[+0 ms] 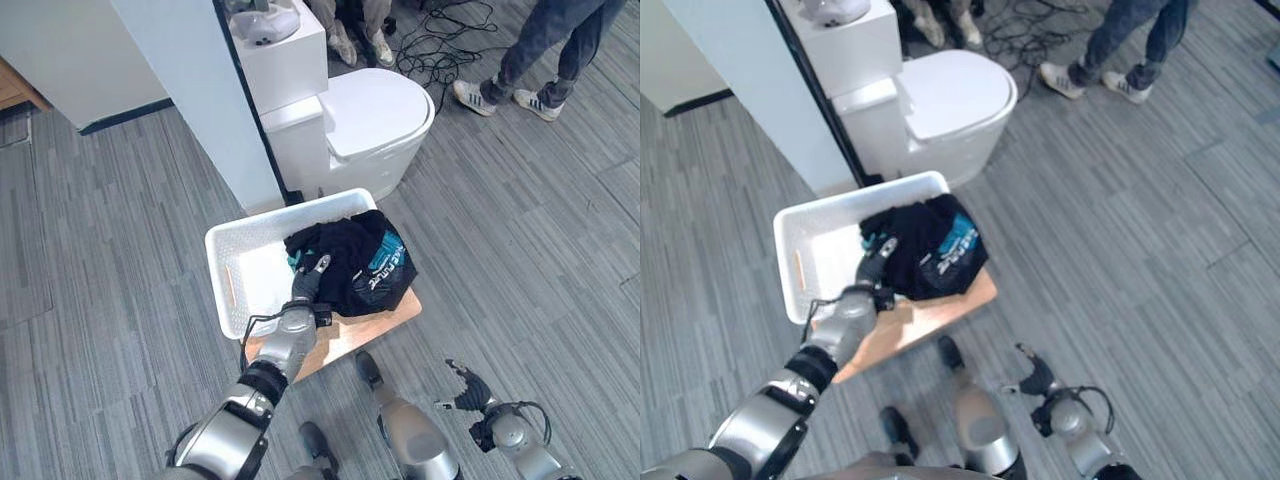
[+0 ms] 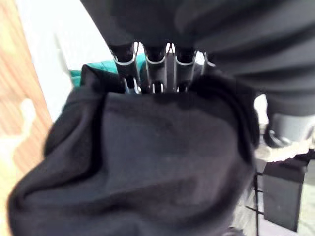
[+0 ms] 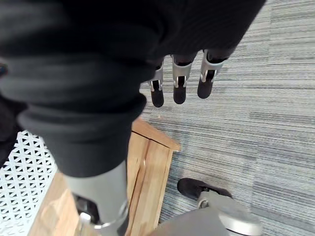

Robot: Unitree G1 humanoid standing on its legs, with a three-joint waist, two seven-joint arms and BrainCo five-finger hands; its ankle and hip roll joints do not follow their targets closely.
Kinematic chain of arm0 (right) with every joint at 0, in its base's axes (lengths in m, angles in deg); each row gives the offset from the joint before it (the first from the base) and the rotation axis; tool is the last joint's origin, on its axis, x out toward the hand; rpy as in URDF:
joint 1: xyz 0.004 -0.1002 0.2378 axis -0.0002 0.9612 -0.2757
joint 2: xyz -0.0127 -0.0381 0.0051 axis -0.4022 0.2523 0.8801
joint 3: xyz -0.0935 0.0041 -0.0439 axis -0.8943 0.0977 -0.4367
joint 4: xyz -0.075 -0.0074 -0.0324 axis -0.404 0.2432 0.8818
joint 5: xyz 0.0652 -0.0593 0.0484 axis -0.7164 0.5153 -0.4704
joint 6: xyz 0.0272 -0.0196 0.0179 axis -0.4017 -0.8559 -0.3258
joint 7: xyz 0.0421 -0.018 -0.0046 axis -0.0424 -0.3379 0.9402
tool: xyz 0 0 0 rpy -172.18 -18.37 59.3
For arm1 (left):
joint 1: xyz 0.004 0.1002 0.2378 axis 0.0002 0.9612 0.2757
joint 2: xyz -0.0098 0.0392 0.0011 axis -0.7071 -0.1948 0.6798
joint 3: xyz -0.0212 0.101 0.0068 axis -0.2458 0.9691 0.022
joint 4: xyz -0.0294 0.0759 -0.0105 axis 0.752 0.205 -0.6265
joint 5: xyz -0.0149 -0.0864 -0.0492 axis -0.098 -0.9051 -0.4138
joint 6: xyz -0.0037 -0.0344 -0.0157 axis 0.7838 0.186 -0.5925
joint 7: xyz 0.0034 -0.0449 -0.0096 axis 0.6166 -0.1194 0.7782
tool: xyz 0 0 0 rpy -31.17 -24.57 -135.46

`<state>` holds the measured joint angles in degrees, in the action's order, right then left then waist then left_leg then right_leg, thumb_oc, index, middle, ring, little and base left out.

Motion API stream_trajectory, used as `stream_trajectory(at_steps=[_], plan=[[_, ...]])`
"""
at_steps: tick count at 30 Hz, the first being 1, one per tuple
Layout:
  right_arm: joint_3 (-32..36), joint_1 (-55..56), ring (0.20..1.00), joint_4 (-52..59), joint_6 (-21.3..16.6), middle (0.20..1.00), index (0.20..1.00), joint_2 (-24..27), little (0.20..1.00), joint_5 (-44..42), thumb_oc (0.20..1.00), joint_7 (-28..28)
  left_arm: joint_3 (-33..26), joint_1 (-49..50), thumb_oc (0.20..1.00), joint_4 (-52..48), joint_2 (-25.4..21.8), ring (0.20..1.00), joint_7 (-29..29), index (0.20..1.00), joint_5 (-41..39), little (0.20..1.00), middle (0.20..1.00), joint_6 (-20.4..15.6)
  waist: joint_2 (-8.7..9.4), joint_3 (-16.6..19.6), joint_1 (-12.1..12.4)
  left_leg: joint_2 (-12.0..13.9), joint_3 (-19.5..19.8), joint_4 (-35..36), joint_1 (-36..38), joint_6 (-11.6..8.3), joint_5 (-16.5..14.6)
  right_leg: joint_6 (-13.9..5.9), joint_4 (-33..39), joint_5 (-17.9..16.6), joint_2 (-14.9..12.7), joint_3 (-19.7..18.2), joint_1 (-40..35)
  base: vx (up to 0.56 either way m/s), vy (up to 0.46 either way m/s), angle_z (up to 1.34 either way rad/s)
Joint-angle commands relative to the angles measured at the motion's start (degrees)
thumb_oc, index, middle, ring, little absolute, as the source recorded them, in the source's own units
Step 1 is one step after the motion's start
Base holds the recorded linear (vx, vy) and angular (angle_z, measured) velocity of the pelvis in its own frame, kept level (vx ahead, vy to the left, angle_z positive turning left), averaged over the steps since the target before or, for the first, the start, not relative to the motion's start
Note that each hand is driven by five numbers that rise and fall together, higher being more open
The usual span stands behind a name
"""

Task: Tidy up the quilt and then pick up the clothes from the bed and put them into the laundry hamper.

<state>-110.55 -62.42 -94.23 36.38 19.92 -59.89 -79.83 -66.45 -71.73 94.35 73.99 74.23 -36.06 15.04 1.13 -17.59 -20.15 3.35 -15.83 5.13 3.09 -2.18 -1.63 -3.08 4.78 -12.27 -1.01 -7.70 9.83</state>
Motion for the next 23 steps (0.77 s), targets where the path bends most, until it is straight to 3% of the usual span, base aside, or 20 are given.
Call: stream_trajectory(at_steps=[1,7,8,12,16,17,18,20,21,23], plan=[[0.5,-0.1,1.0,-5.5,-0.9,1.0,1.0,-0.7,1.0,-1.7,1.0,-0.6,-3.4,-0.4,1.0,-6.0,-5.4,1.0,-3.6,1.0,-3.2,1.0,1.0,-7.9,0.58,3.8,2.3,3.7,0.5,-0.1,1.2,-2.8,-1.5,-4.54,0.2,10.9,-2.8,0.2,-5.3,0.02,0.004,0.35],[-2.0,-1.4,1.0,-13.1,-1.4,1.0,1.0,-4.0,1.0,0.1,1.0,-2.1,-6.9,4.6,1.0,-10.0,-12.6,1.0,-3.9,1.0,3.6,1.0,1.0,-9.7,0.68,5.6,5.2,3.6,2.0,-0.1,2.9,-2.88,-1.6,-4.24,0.2,11.2,-3.0,1.0,-8.1,0.03,0.017,0.16],[-2.7,-2.6,1.0,-16.7,-1.3,1.0,1.0,-5.5,1.0,1.1,1.0,-1.4,-8.3,6.8,1.0,-11.1,-14.2,1.0,-3.5,1.0,4.8,1.0,1.0,-10.6,0.7,6.4,6.8,3.5,3.1,-0.1,3.1,-2.83,-1.5,-4.08,0.2,11.5,-3.2,2.0,-9.0,0.01,0.009,0.09],[-2.8,-4.2,1.0,-22.5,-1.0,1.0,1.0,-7.8,1.0,1.5,1.0,-0.2,-10.8,11.1,1.0,-12.9,-14.9,1.0,-2.3,1.0,5.9,1.0,1.0,-11.8,0.88,7.5,8.8,3.2,4.6,-0.1,3.3,-2.77,-1.4,-4.0,0.2,11.7,-3.4,3.2,-10.1,0.02,0.005,0.32],[-1.1,-6.3,1.0,-27.5,0.1,1.0,1.0,-9.2,1.0,1.7,1.0,1.8,-10.5,20.1,1.0,-11.3,-14.0,1.0,-5.1,1.0,7.4,1.0,1.0,-8.8,0.65,8.1,10.6,3.1,6.1,-0.1,3.5,-2.45,-1.2,-3.87,0.2,12.2,-3.7,4.5,-11.4,0.0,0.047,0.26],[1.3,-8.2,1.0,-30.4,0.5,1.0,1.0,-9.5,1.0,0.1,1.0,2.6,-8.7,25.2,1.0,-7.2,-13.8,1.0,-8.2,1.0,14.0,1.0,1.0,-5.0,0.44,8.2,11.1,3.0,6.2,-0.1,3.7,-2.19,-1.3,-3.89,0.2,12.3,-3.9,4.6,-11.7,-0.01,0.081,0.21],[1.3,-8.2,1.0,-30.5,0.5,1.0,1.0,-9.5,1.0,0.0,1.0,2.6,-8.7,25.2,1.0,-7.2,-13.8,1.0,-8.2,1.0,14.1,1.0,1.0,-5.0,0.43,8.2,11.1,3.0,6.2,-0.1,3.7,-2.19,-1.4,-3.9,0.2,12.3,-3.9,4.6,-11.8,-0.02,0.086,0.14],[1.6,-10.5,1.0,-31.7,0.8,1.0,1.0,-9.8,1.0,-0.1,1.0,2.6,-9.0,28.3,1.0,5.4,-10.5,1.0,-10.0,1.0,17.1,1.0,1.0,-1.9,0.31,8.5,11.6,2.8,6.3,-0.1,4.0,-1.82,-1.6,-3.91,0.2,12.4,-4.1,4.6,-12.0,-0.01,0.085,0.03],[1.6,-10.5,1.0,-31.8,0.8,1.0,1.0,-9.8,1.0,-0.1,1.0,2.6,-9.0,28.2,1.0,5.6,-10.4,1.0,-10.0,1.0,17.1,1.0,1.0,-2.1,0.27,8.4,11.6,2.8,6.3,-0.1,4.0,-1.82,-1.7,-3.92,0.2,12.5,-4.1,4.6,-12.0,-0.01,0.094,0.0],[0.6,-11.8,1.0,-31.3,0.5,1.0,1.0,-10.5,1.0,-0.1,1.0,2.5,-8.4,29.3,1.0,20.7,-6.0,1.0,-10.2,1.0,19.9,1.0,1.0,-1.2,0.44,8.7,11.8,2.7,6.0,-0.1,4.2,-1.64,-1.8,-3.98,0.2,12.4,-4.2,4.3,-12.0,-0.02,0.112,-0.06]])
